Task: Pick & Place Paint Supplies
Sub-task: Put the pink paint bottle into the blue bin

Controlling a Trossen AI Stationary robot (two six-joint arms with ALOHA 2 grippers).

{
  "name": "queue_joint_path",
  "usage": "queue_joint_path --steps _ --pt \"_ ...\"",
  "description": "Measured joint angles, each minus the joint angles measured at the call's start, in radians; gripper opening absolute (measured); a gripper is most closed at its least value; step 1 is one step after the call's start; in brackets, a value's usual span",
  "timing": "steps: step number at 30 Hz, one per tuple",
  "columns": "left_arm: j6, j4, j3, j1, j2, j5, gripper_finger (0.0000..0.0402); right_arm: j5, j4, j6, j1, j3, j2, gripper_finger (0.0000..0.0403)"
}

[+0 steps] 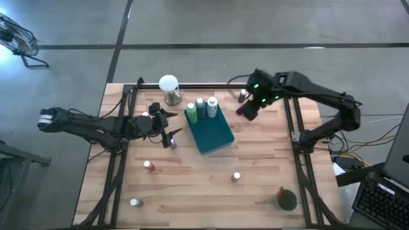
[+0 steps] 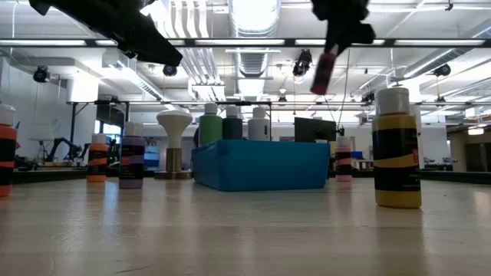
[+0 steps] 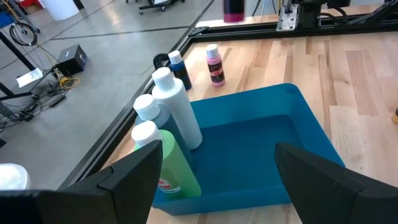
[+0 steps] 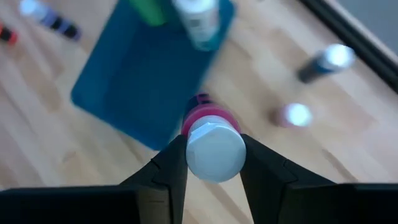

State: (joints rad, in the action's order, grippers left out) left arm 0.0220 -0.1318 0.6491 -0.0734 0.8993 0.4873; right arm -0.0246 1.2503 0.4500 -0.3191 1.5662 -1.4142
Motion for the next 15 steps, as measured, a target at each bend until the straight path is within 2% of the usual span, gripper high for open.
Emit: queue_joint_path --steps 5,15 --pt "0.003 0.001 0.0 0.0 0.0 0.0 0.0314 0.0 -0.003 -0.013 0.068 0.088 -0.139 0.0114" --pt "0.005 0.001 -0.001 0.0 0.0 0.0 0.0314 0.0 -0.004 -0.099 0.072 0.249 -0.4 0.0114"
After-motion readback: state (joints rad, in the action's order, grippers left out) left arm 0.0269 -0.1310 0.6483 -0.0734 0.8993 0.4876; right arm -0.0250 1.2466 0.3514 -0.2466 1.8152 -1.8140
